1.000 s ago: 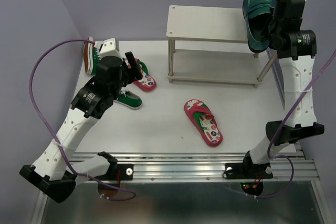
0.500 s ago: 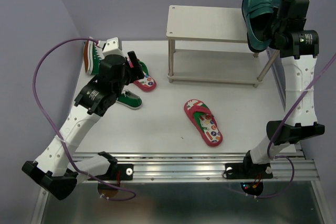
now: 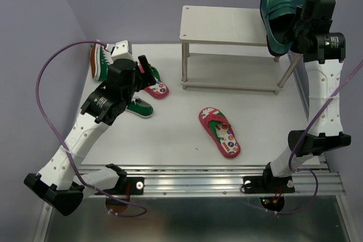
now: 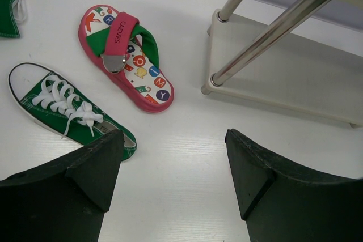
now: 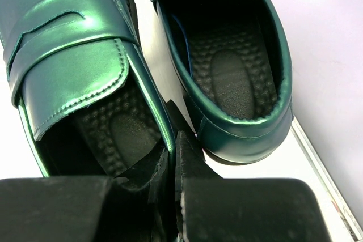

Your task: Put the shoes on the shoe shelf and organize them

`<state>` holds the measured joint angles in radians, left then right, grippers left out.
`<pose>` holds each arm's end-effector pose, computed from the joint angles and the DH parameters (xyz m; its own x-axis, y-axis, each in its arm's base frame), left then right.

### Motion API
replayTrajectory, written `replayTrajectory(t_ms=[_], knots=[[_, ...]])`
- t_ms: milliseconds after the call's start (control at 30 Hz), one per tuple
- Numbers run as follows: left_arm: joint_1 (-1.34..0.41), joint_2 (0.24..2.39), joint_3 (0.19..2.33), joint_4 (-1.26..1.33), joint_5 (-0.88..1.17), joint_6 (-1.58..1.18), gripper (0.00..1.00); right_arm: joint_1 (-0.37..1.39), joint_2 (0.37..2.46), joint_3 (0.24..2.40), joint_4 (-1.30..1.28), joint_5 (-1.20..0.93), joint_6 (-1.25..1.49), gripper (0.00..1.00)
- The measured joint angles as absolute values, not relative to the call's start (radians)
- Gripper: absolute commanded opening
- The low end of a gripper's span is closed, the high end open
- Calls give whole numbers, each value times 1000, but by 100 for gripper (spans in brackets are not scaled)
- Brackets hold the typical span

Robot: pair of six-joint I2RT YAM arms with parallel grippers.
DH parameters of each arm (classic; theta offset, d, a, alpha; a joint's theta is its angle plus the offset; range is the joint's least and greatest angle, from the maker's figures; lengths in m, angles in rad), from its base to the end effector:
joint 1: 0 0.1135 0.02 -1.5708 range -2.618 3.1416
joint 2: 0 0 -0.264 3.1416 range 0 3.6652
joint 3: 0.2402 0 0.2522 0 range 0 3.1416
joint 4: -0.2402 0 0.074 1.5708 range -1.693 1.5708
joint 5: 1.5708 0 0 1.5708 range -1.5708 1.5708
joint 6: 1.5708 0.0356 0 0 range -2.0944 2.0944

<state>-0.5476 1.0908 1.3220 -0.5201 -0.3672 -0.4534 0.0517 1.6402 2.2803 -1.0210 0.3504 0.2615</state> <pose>0.1992 -0.1065 0.4317 -0.3028 -0.2942 -0.9065 0.0662 0.9424 -0.3279 0.2989 0.0032 0.5314 -0.2889 0.2282 -0.9298 0.3565 0.9270 0.1167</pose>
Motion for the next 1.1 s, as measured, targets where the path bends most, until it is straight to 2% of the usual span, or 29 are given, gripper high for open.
replayTrajectory(t_ms=[1100], knots=[[-548,1082,1322,-520,-366,-466,83,54,1591,2238,-961,289,337,1]])
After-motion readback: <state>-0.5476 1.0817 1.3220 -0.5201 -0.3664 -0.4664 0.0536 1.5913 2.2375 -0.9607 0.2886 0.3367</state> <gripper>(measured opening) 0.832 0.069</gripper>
